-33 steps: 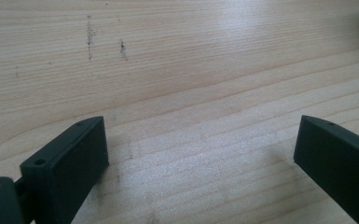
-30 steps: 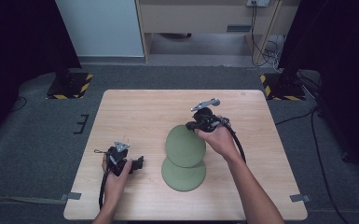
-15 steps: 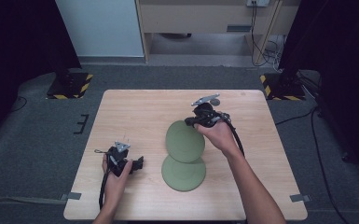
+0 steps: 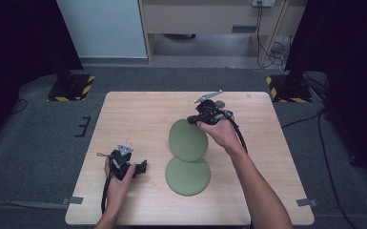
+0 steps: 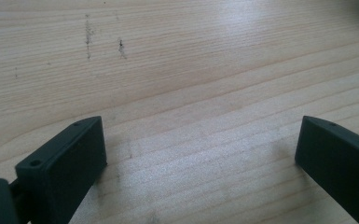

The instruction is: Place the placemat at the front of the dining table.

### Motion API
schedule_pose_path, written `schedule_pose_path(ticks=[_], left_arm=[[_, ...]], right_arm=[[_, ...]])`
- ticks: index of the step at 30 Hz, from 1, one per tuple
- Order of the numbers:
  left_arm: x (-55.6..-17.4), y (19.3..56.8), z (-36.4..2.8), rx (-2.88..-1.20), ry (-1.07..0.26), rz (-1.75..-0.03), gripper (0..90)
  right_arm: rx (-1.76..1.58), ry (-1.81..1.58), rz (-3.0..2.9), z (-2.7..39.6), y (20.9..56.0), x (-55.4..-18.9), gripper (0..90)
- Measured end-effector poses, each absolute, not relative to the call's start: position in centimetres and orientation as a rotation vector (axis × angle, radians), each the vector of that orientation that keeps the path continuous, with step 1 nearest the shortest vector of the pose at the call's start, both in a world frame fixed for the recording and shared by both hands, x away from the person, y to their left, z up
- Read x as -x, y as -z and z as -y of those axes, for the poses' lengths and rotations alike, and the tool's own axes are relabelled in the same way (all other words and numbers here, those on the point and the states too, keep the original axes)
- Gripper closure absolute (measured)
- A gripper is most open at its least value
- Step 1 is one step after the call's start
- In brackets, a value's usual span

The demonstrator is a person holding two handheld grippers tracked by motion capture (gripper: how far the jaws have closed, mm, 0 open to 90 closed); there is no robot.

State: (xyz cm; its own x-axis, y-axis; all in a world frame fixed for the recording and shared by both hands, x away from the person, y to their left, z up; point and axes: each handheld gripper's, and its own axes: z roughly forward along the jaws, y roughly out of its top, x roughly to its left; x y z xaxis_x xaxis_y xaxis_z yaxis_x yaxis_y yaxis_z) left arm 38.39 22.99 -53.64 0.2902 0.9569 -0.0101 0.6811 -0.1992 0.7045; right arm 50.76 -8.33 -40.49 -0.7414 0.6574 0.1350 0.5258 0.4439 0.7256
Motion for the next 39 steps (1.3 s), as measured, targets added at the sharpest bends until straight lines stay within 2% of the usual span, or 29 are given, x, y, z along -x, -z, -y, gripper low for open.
schedule_pose_path(ticks=[39], left_arm=[[-38.4,53.7,-22.8,-1.971,-0.595,-1.459,0.5]], right_arm=[[-1.064,-1.187,-2.484,7.7,39.3,-52.5,86.2]])
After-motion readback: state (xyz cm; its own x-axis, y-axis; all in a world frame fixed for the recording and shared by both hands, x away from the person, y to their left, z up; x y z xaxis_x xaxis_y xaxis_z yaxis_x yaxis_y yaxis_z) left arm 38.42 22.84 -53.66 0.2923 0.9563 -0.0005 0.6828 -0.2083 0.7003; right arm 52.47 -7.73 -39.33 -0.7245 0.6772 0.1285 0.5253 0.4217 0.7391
